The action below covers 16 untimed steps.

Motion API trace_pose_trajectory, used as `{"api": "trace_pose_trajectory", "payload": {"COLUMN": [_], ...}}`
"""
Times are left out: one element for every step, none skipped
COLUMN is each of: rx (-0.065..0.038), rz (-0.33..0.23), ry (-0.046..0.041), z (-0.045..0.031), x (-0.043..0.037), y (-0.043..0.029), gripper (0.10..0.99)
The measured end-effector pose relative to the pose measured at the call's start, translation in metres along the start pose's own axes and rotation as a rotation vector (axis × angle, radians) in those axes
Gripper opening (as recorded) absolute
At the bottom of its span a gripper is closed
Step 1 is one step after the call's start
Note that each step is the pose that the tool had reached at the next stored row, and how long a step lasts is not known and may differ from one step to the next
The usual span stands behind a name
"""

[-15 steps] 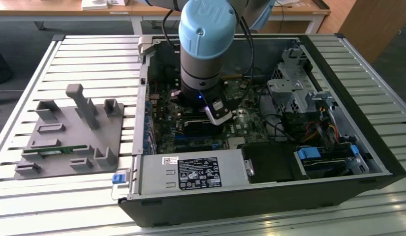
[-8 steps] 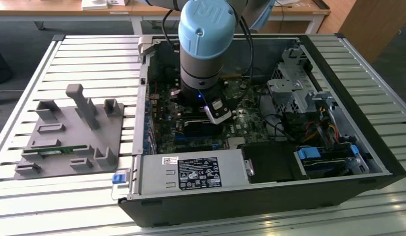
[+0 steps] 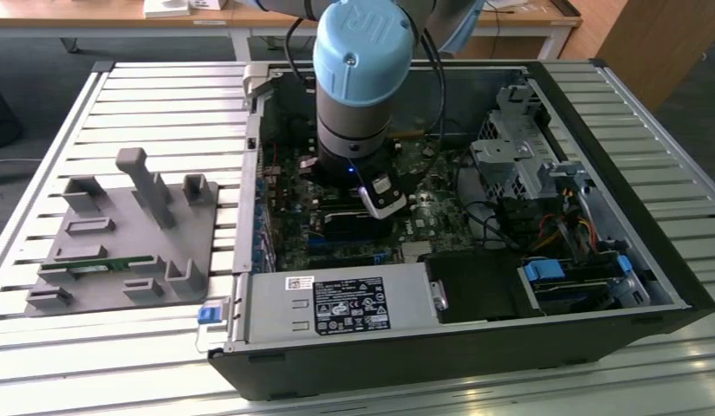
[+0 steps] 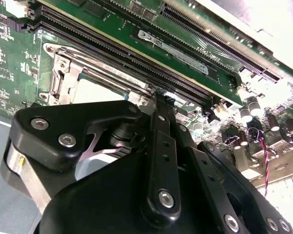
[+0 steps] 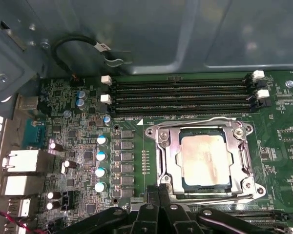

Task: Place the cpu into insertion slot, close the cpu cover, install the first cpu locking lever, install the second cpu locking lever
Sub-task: 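Install the second cpu locking lever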

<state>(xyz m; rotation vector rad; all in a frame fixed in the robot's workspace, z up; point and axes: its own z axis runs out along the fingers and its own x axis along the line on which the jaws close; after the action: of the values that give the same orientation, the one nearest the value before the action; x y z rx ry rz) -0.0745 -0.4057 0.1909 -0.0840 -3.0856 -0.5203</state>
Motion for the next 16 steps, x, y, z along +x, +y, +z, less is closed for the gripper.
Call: {"api": "trace_pose_trajectory", "payload": {"rx": [-0.001,-0.001,-0.002,-0.003,-0.003,-0.003,-0.004,-0.004,-0.004,-0.004,-0.005,-0.005,-0.006,-0.007,-0.007,-0.007], "rz": [0.0,0.0,0.0,0.0,0.0,0.0,0.0,0.0,0.0,0.0,0.0,0.0,0.0,0.0,0.0,0.0], "ry": [0.0,0.0,0.0,0.0,0.0001,0.0001,0.0001,0.0001,0.0002,0.0003,0.0003,0.0003,0.0004,0.0004,0.0004,0.0004], "z": [0.0004,0.0008,0.0012,0.0015,0.0017,0.0019,0.0022,0.0024,0.0026,0.0026,0.0028,0.0029,0.0029,0.0029,0.0029,0.0027], "x": [0.0001,0.0001,0.0002,0.0002,0.0004,0.0006,0.001,0.0014,0.0018,0.0024,0.0028,0.0032,0.0034,0.0035,0.0036,0.0037], "y": [0.0,-0.0001,-0.0002,-0.0002,-0.0003,-0.0004,-0.0005,-0.0005,-0.0006,-0.0007,-0.0007,-0.0008,-0.0008,-0.0008,-0.0008,-0.0007], "gripper": [0.106,0.106,0.106,0.106,0.106,0.106,0.106,0.106,0.106,0.106,0.106,0.106,0.106,0.106,0.106,0.106]}}
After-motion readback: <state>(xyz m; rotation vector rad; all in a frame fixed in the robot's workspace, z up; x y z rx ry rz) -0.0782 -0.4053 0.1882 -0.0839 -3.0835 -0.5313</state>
